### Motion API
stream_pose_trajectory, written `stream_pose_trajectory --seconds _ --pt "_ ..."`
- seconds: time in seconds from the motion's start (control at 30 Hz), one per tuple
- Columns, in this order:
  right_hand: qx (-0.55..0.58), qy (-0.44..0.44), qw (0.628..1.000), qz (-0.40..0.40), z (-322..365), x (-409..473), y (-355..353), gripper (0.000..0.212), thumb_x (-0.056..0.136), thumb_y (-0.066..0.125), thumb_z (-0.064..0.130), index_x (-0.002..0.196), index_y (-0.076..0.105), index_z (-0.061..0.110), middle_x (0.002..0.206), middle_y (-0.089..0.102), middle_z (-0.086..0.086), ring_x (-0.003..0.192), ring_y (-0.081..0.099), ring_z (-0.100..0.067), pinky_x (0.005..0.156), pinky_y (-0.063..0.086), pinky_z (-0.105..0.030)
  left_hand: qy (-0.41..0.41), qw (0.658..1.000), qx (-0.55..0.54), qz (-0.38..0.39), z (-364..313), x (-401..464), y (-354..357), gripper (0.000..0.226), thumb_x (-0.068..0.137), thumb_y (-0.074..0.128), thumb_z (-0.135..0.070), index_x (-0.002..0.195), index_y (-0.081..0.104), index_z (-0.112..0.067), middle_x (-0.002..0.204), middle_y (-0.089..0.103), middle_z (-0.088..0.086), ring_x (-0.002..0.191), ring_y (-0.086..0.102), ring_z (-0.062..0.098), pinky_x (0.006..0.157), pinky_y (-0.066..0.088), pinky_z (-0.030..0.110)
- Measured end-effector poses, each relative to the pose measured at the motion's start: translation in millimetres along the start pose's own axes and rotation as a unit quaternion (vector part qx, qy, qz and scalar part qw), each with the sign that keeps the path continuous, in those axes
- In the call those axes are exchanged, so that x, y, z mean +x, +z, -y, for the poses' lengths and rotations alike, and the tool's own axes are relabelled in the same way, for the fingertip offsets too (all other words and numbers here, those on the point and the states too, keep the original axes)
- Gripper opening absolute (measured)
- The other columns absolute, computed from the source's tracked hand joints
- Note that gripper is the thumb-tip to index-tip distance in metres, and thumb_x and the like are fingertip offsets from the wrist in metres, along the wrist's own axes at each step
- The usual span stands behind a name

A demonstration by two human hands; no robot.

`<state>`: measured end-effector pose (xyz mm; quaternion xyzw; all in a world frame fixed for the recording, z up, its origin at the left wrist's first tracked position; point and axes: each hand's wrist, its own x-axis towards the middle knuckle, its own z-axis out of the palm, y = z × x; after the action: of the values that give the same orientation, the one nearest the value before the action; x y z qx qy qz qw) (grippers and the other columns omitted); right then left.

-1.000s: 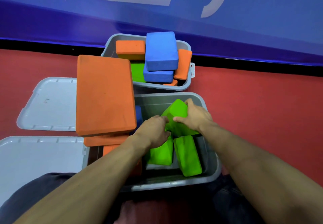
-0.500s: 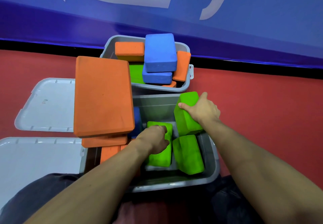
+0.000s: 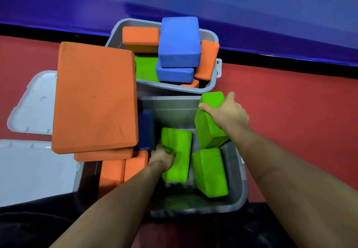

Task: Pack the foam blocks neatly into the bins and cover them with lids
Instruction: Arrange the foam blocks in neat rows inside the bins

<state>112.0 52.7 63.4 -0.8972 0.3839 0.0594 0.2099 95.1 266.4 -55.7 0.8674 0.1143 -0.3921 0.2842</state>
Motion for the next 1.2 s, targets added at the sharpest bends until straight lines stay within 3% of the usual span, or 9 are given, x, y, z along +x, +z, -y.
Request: stream_pose_trajectory --seconds 0.13,0.27,0.4,0.5,0.67,0.8,0.97,1.07,1.2 --pt "0.027 -0.026 0.999 -0.028 0.5 -0.4 11.7 0.091 0.075 0.064 0.08 0.131 0.041 0.012 0.131 0.057 -0.016 0.123 0.054 -0.038 0.091 0.044 -0.045 -0.059 0.997 -0.046 0.023 20.9 18.4 22.1 0.079 0.095 0.064 -0.042 0.153 0.026 -0.003 0.156 0.032 0.023 0.144 0.034 0.038 0.116 0.031 0.039" --pt "-0.056 -0.116 0.988 -0.085 7.4 -7.4 18.8 0.092 0.079 0.06 0.078 0.144 0.039 0.016 0.136 0.052 -0.01 0.125 0.049 -0.033 0.098 0.04 -0.046 -0.095 0.992 -0.072 0.032 33.5 31.1 42.9 0.095 0.091 0.068 -0.046 0.157 0.015 -0.004 0.161 0.023 0.022 0.147 0.029 0.038 0.118 0.028 0.039" --pt "-0.049 -0.35 0.927 -0.125 11.3 -22.8 33.4 0.056 0.091 0.063 0.052 0.133 0.056 0.015 0.135 0.055 -0.007 0.127 0.05 -0.029 0.106 0.038 -0.042 -0.128 0.986 -0.091 0.053 44.7 32.2 60.4 0.105 0.09 0.069 -0.048 0.159 0.001 -0.006 0.164 0.011 0.021 0.15 0.021 0.037 0.119 0.023 0.037" --pt "-0.042 -0.446 0.892 -0.065 8.4 -30.0 48.0 0.042 0.089 0.069 0.041 0.123 0.065 0.016 0.131 0.06 -0.005 0.123 0.055 -0.027 0.106 0.04 -0.041 -0.144 0.984 -0.092 0.038 47.2 28.4 67.7 0.112 0.086 0.072 -0.054 0.16 0.0 -0.009 0.164 0.004 0.022 0.15 0.019 0.039 0.119 0.022 0.034" --pt "-0.046 -0.411 0.911 0.017 -3.9 -26.1 55.5 0.041 0.09 0.068 0.045 0.124 0.065 0.021 0.145 0.053 0.004 0.134 0.048 -0.022 0.111 0.035 -0.041 -0.126 0.971 -0.203 0.003 47.4 32.4 68.5 0.081 0.082 0.082 -0.034 0.143 0.032 -0.011 0.147 0.032 0.024 0.13 0.045 0.039 0.104 0.038 0.033" --pt "-0.061 -0.403 0.913 0.024 -3.1 -23.7 51.9 0.044 0.091 0.063 0.052 0.127 0.062 0.025 0.149 0.048 0.011 0.135 0.046 -0.019 0.108 0.036 -0.04 -0.101 0.963 -0.248 -0.015 42.7 31.0 65.0 0.061 0.083 0.082 -0.026 0.114 0.032 -0.014 0.13 0.055 0.019 0.1 0.057 0.026 0.086 0.046 0.03" --pt "-0.056 -0.369 0.928 -0.003 -14.6 -22.2 41.7 0.051 0.087 0.062 0.063 0.12 0.06 0.025 0.144 0.049 0.012 0.124 0.052 -0.02 0.096 0.042 -0.04 -0.058 0.983 -0.166 -0.055 32.6 12.7 58.9 0.077 0.075 0.081 -0.053 0.12 0.03 -0.017 0.131 0.051 0.015 0.115 0.057 0.035 0.101 0.045 0.041" --pt "-0.038 -0.335 0.941 -0.013 -24.0 -20.3 31.5 0.049 0.086 0.064 0.062 0.116 0.057 0.023 0.14 0.051 0.01 0.121 0.054 -0.022 0.097 0.045 -0.043 -0.038 0.988 -0.128 -0.077 21.2 -4.9 43.8 0.092 0.066 0.078 -0.067 0.128 0.03 -0.02 0.133 0.051 0.013 0.116 0.057 0.039 0.093 0.054 0.052" --pt "-0.068 -0.313 0.947 -0.002 -31.4 -27.8 14.1 0.042 0.092 0.065 0.05 0.122 0.06 0.022 0.14 0.051 0.006 0.124 0.054 -0.025 0.097 0.042 -0.04 0.011 0.992 -0.046 -0.117 7.3 -34.1 14.0 0.089 0.065 0.073 -0.071 0.129 0.047 -0.015 0.127 0.063 0.013 0.116 0.061 0.036 0.096 0.052 0.044"
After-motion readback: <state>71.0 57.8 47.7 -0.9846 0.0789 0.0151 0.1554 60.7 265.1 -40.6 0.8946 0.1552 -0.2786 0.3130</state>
